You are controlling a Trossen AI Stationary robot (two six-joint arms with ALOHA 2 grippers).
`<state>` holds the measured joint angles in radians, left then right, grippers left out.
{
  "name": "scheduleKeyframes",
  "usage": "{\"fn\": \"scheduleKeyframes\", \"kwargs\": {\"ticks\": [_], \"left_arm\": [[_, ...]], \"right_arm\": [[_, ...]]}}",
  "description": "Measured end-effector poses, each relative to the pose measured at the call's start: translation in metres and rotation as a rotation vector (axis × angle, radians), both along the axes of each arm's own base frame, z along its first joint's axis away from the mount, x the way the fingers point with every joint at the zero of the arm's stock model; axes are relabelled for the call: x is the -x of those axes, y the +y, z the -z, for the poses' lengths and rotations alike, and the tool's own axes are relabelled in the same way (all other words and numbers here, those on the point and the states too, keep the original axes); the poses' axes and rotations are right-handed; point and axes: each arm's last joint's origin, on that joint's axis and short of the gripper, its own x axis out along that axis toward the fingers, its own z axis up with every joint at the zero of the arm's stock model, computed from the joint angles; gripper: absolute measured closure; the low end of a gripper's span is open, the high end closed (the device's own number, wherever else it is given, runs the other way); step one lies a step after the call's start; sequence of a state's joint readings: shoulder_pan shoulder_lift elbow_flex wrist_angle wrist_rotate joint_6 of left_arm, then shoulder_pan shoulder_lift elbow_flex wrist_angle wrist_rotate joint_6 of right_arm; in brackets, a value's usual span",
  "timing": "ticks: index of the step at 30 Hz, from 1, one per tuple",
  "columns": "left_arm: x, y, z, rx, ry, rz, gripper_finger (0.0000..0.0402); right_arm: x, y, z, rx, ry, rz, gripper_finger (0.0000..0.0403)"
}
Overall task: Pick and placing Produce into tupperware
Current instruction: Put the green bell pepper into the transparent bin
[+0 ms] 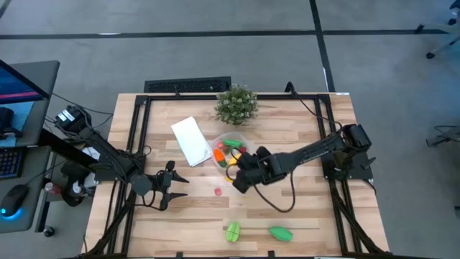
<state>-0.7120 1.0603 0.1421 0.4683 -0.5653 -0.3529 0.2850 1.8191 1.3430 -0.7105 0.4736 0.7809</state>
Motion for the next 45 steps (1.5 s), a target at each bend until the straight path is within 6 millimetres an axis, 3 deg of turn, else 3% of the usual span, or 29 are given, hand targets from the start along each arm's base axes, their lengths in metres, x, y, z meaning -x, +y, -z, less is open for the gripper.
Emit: {"fn": "scheduleKeyframes", "kwargs": {"ticks": [8,17,30,45], "left_arm": [[0.0,0.002,-0.001,0.031,-0.015,-0.074,0.017],[-0.001,0.003,-0.003,0.042,-0.056,-0.147,0.017],[-0.002,0.006,-0.006,0.02,-0.108,-0.255,0.017],[-0.002,0.008,-0.007,-0.002,-0.139,-0.333,0.017]], "right_arm": [[-0.015,-0.039,-0.003,0.092,0.004,-0.083,0.0197],[-0.022,-0.074,0.008,0.155,-0.034,-0.107,0.0204],[-0.023,-0.098,0.028,0.231,-0.129,-0.143,0.0196],[-0.011,-0.119,0.055,0.189,-0.197,-0.132,0.0196]]}}
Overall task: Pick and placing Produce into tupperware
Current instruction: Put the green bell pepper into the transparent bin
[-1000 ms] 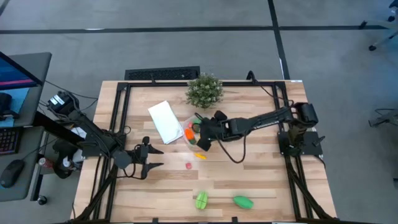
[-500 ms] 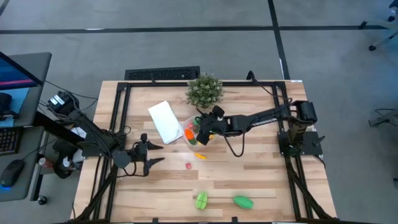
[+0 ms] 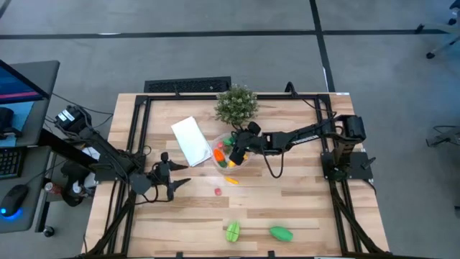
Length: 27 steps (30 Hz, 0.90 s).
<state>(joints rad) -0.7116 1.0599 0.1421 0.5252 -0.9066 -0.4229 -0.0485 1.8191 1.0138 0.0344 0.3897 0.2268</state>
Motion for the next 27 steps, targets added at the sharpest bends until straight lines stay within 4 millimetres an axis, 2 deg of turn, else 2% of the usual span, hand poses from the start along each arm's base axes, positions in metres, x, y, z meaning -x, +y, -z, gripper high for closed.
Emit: {"fn": "scheduleKeyframes", "kwargs": {"ticks": [9,27], "left_arm": [[-0.001,-0.001,-0.003,0.033,-0.029,-0.004,0.017],[-0.001,-0.001,-0.005,0.074,-0.058,-0.01,0.017]], "right_arm": [[0.002,0.001,0.007,-0.012,-0.003,-0.015,0.0197],[0.001,0.004,0.011,-0.014,0.016,-0.046,0.0163]]}}
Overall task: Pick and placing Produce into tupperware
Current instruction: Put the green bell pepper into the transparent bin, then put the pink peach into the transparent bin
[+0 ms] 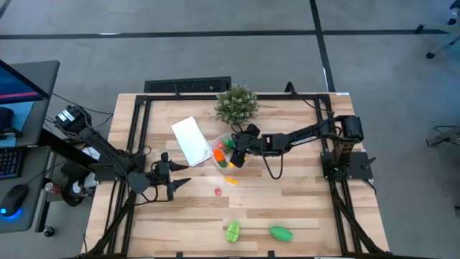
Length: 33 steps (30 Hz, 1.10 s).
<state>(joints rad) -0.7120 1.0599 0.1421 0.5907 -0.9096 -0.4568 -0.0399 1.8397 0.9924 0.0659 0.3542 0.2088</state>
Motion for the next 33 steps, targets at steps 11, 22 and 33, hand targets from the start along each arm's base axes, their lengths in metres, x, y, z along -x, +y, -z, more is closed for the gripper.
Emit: {"fn": "scheduleKeyframes", "kwargs": {"ticks": [11,22,33], "left_arm": [[0.0,0.0,0.0,-0.012,0.006,0.003,0.017],[-0.001,-0.001,0.0,-0.15,0.044,0.086,0.017],[-0.011,0.008,0.001,-0.177,0.083,0.253,0.017]], "right_arm": [[0.006,0.027,-0.015,0.011,0.009,-0.075,0.0163],[0.045,0.076,-0.064,0.076,0.052,-0.168,0.0163],[0.116,0.141,-0.081,0.165,0.18,-0.157,0.0163]]}}
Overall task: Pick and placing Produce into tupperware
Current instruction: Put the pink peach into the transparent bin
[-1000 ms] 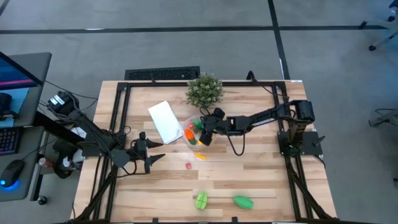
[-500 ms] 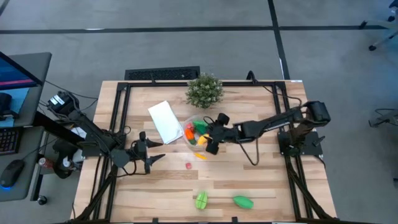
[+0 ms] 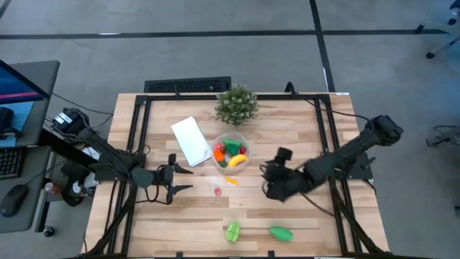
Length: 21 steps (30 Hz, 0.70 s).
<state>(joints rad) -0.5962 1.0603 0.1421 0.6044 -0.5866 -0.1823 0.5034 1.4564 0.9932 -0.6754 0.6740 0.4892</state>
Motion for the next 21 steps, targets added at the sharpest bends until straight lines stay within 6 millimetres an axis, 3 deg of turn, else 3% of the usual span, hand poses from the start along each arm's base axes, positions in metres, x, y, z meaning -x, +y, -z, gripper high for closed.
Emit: {"fn": "scheduleKeyframes", "kwargs": {"ticks": [4,9,15,21], "left_arm": [[-0.002,0.0,0.001,0.017,0.003,0.008,0.017],[-0.009,-0.006,0.004,0.011,-0.015,0.02,0.017],[-0.027,-0.016,0.013,-0.034,-0.004,0.024,0.017],[-0.049,-0.025,0.03,-0.045,0.021,0.003,0.017]], "right_arm": [[0.025,0.025,0.006,0.093,-0.073,0.028,0.0163],[0.061,0.046,0.029,0.18,-0.196,0.006,0.0163],[0.1,0.053,0.057,0.138,-0.32,0.008,0.0163],[0.123,0.056,0.069,0.08,-0.465,0.006,0.0163]]}}
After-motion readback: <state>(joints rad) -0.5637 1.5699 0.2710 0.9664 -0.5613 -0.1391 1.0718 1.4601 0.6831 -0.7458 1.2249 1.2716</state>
